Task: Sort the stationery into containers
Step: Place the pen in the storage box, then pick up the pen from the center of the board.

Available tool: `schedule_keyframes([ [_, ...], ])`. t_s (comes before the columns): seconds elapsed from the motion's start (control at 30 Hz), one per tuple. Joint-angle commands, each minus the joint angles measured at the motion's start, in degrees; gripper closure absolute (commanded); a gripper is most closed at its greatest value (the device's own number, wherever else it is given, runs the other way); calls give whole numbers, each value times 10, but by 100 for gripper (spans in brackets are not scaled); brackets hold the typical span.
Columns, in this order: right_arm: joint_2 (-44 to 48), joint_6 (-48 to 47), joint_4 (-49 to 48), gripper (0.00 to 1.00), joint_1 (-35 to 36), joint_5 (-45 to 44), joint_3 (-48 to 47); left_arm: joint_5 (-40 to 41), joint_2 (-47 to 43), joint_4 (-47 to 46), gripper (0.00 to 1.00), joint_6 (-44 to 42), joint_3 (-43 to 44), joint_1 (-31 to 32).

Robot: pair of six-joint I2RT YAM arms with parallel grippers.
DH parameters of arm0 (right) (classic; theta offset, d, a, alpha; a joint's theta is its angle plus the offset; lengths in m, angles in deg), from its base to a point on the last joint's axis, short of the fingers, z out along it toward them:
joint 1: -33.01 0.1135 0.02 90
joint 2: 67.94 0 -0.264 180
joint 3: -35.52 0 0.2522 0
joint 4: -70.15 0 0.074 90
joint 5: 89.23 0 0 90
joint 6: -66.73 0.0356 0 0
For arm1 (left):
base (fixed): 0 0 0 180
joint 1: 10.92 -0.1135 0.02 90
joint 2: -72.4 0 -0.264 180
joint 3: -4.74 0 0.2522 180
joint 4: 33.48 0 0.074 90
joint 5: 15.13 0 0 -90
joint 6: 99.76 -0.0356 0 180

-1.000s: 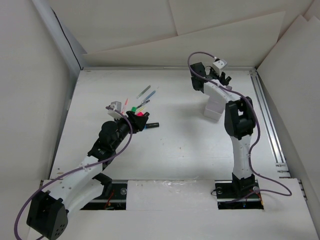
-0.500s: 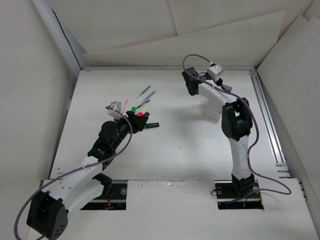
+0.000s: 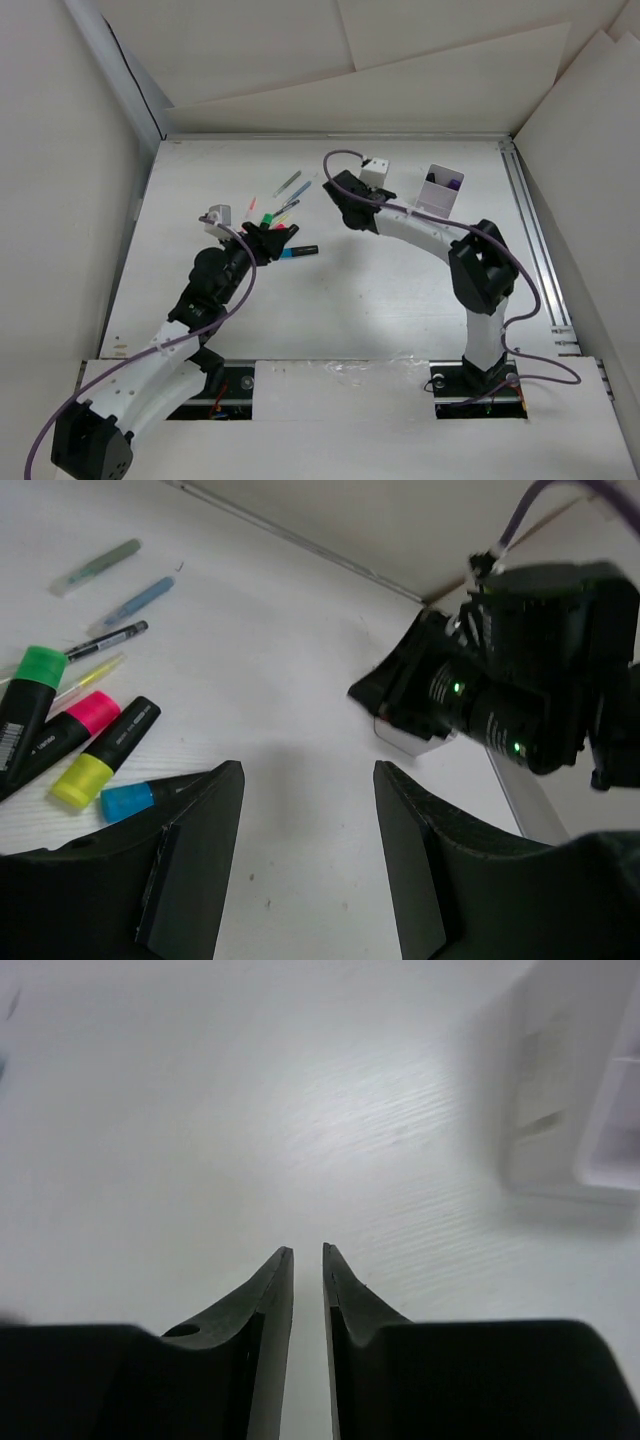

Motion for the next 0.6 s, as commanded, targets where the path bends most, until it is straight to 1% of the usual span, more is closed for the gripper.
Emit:
schedule_keyframes([
  [0.0, 80, -131, -209, 76, -6, 310, 86, 56, -39, 3, 49, 11, -5, 2],
  [0.03, 97, -152, -250, 74, -6, 361, 132, 62, -62, 12, 49, 11, -5, 2],
  [0.07, 117, -176, -291, 66, -1, 404, 139, 70, -74, 18, 49, 16, -11, 2],
  [0.13, 111, -187, -291, 59, 6, 470, 133, 98, -118, 32, 49, 23, -16, 2],
  [0.17, 87, -194, -277, 56, 6, 470, 109, 107, -135, 39, 48, 29, -16, 2],
  [0.2, 70, -207, -264, 56, 21, 470, 92, 126, -168, 52, 47, 35, -21, 2],
  [0.23, 51, -216, -247, 56, 21, 470, 72, 135, -169, 52, 47, 35, -21, 2],
  [0.27, 33, -225, -228, 56, 38, 470, 29, 143, -203, 60, 45, 42, -34, 2],
  [0.3, 0, -242, -207, 56, 48, 463, 13, 159, -218, 60, 45, 49, -40, 2],
  [0.33, -11, -248, -207, 56, 56, 455, 3, 159, -232, 60, 43, 49, -47, 2],
  [0.37, -19, -254, -221, 55, 74, 427, 3, 164, -254, 60, 43, 49, -53, 2],
  [0.4, -30, -262, -251, 55, 80, 419, 3, 164, -262, 60, 42, 49, -60, 2],
  [0.43, -35, -273, -259, 51, 80, 419, -5, 164, -267, 60, 41, 49, -60, 2],
  [0.5, -47, -281, -267, 49, 86, 425, -20, 169, -267, 65, 41, 49, -60, 2],
  [0.57, -57, -299, -267, 43, 86, 433, -33, 169, -262, 65, 41, 49, -60, 2],
])
